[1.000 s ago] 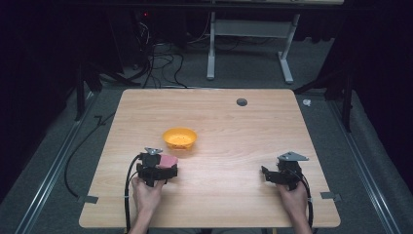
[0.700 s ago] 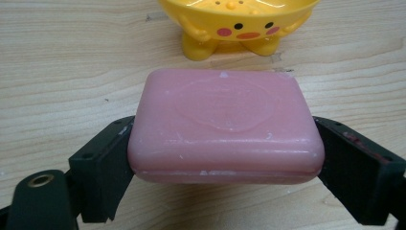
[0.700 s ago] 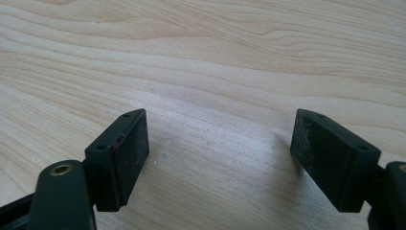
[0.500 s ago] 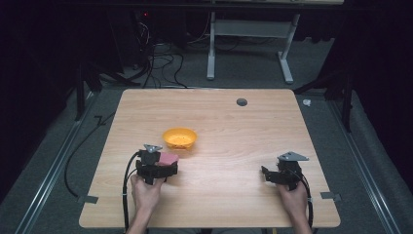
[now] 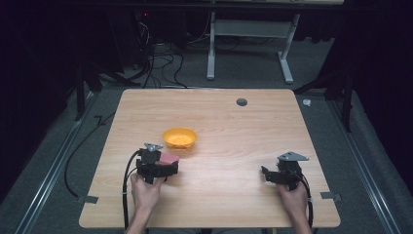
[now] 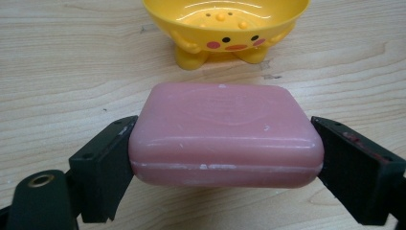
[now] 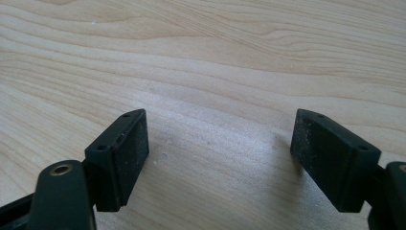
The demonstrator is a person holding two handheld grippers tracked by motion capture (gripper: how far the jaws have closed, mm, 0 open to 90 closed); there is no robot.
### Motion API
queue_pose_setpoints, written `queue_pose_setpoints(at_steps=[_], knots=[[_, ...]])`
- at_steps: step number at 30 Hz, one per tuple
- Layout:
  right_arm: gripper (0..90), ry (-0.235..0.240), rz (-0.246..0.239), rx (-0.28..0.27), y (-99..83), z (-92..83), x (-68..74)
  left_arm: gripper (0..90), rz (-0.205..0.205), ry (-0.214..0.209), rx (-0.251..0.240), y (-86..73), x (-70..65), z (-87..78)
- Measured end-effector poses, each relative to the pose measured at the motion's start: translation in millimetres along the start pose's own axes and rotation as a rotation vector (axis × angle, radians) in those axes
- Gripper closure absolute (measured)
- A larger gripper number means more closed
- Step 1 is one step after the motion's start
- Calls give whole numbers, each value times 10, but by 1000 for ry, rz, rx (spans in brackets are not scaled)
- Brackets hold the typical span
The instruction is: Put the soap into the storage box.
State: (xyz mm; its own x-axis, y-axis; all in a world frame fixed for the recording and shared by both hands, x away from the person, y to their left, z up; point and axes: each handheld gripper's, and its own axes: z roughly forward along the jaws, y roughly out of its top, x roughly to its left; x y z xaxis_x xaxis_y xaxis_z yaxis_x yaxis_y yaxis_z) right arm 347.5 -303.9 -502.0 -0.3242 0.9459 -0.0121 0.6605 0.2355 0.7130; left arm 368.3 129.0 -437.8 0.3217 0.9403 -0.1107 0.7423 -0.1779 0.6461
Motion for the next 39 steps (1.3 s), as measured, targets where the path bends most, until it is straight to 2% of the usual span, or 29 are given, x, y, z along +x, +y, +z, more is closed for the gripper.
queue_pose_setpoints(at_steps=[18,25,39], knots=[[215,0,2,0,0,0,1,138,10,-12,-19,93,-8,-83],[214,0,2,0,0,0,1,137,12,-23,-36,179,-19,-122],[213,0,-1,0,0,1,0,137,16,-34,-39,413,-23,-87]])
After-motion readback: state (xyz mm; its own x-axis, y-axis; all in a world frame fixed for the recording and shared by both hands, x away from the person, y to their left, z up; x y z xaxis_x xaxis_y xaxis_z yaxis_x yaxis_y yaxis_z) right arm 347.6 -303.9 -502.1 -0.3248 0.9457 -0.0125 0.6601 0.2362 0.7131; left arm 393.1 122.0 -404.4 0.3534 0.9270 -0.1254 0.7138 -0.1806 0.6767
